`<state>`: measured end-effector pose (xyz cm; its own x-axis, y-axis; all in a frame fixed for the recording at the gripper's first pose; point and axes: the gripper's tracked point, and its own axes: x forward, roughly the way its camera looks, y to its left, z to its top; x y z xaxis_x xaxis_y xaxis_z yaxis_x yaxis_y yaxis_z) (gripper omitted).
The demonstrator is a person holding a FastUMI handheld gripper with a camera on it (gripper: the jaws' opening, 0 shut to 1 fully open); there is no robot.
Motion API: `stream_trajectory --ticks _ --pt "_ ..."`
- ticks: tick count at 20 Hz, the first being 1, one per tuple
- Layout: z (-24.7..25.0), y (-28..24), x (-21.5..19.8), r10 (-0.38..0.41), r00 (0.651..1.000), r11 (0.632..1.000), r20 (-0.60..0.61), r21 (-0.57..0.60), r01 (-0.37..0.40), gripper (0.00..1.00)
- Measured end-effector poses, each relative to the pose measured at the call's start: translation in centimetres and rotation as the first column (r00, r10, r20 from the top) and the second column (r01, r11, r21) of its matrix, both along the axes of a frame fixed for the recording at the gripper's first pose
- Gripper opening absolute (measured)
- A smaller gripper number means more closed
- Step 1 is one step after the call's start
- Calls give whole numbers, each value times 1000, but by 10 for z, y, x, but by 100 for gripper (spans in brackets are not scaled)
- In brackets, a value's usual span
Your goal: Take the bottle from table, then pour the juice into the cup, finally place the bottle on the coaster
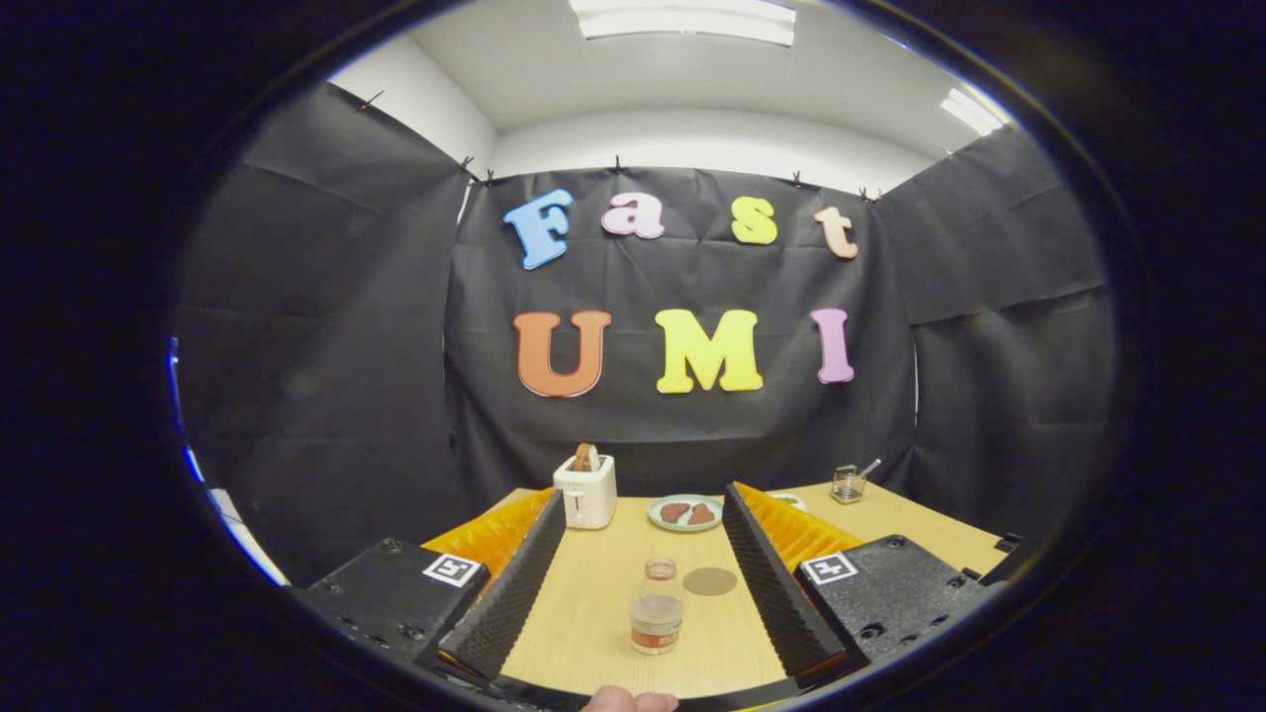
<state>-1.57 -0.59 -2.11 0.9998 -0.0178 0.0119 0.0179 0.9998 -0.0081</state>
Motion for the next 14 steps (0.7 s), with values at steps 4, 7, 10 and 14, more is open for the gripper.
stream_trajectory --ticks 4,7,10,14 --pt "-53 -11 5 -14 999 1000 -39 -14 13 100" --pt "-93 -5 11 31 996 999 -78 -5 -31 100" --pt "-129 -13 18 13 995 1000 -100 -16 -15 100" --pt "-171 -19 33 -23 995 998 -95 54 28 100"
